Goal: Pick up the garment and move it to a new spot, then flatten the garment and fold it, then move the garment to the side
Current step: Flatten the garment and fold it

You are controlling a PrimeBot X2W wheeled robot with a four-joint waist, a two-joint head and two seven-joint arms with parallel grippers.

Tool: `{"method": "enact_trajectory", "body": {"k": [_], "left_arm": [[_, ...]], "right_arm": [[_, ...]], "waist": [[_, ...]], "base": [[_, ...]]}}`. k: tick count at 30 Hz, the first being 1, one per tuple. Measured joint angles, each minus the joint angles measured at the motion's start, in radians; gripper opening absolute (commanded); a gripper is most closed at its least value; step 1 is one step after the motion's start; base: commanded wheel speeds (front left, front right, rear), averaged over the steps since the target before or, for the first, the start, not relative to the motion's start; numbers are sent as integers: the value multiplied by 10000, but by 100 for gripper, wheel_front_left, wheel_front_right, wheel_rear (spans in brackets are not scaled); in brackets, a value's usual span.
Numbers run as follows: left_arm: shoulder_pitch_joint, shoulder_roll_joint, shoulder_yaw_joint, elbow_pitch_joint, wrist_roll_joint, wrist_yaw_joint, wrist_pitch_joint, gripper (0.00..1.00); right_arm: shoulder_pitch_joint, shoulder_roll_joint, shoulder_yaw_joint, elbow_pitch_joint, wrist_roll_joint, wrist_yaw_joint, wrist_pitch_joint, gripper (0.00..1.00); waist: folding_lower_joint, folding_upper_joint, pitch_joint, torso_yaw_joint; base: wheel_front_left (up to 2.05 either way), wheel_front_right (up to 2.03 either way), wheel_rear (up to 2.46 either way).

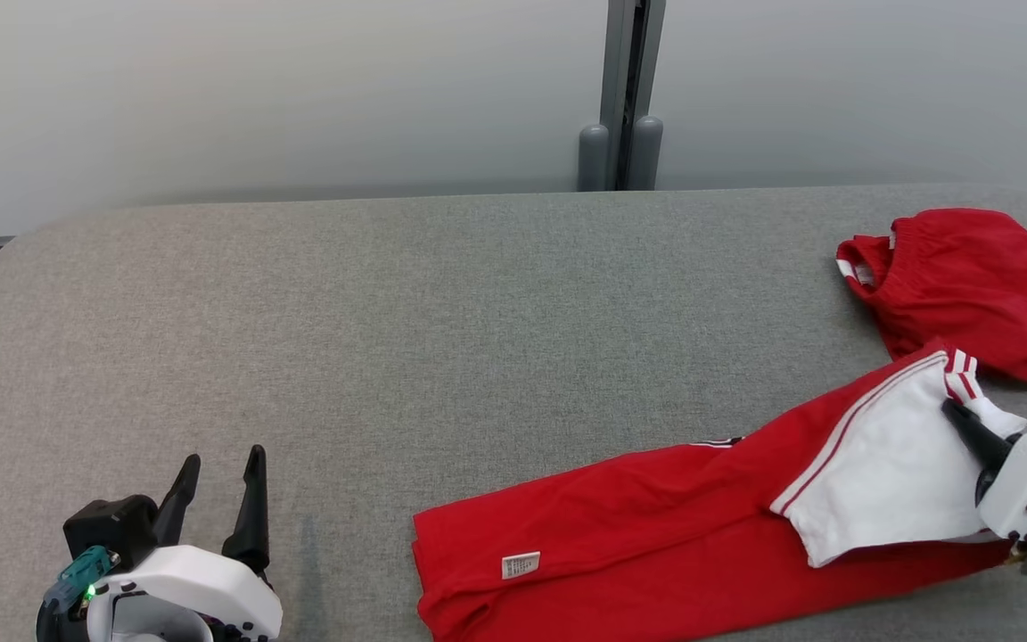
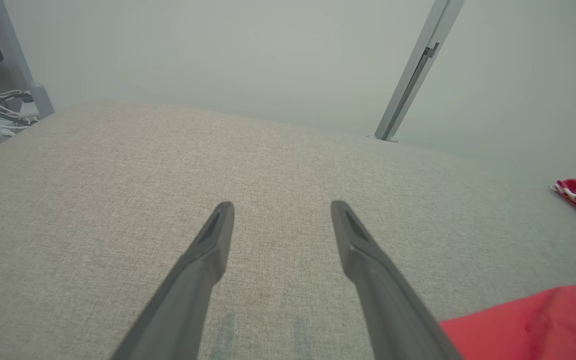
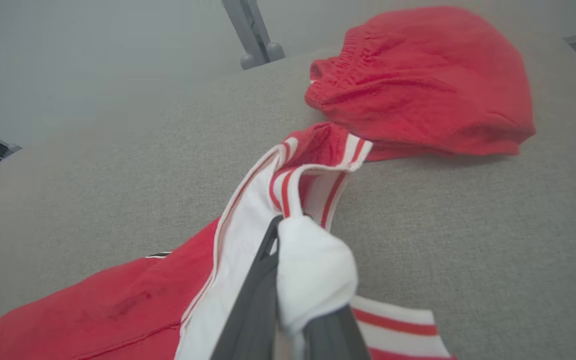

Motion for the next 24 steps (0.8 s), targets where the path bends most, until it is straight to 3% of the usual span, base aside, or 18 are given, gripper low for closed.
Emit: {"method": "enact_trajectory", "body": {"k": [12, 18, 24], "left_arm": [[-13, -50, -79, 90, -12, -77, 4, 100], [-29, -104, -88, 115, -2, -90, 0, 100], [-52, -251, -119, 192, 15, -178, -2, 100]], "right_arm": [[968, 562, 1152, -3649, 631, 0, 1432, 0], [1179, 790, 1967, -4063, 706, -2, 1710, 0], [1158, 1091, 2888, -3599, 884, -2, 1824, 0]], "waist": [[1, 0, -100, 428], [0, 0, -167, 905], [0, 0, -233, 1529]], "base": [[0, 0, 0], [0, 0, 0], [0, 0, 0]]}}
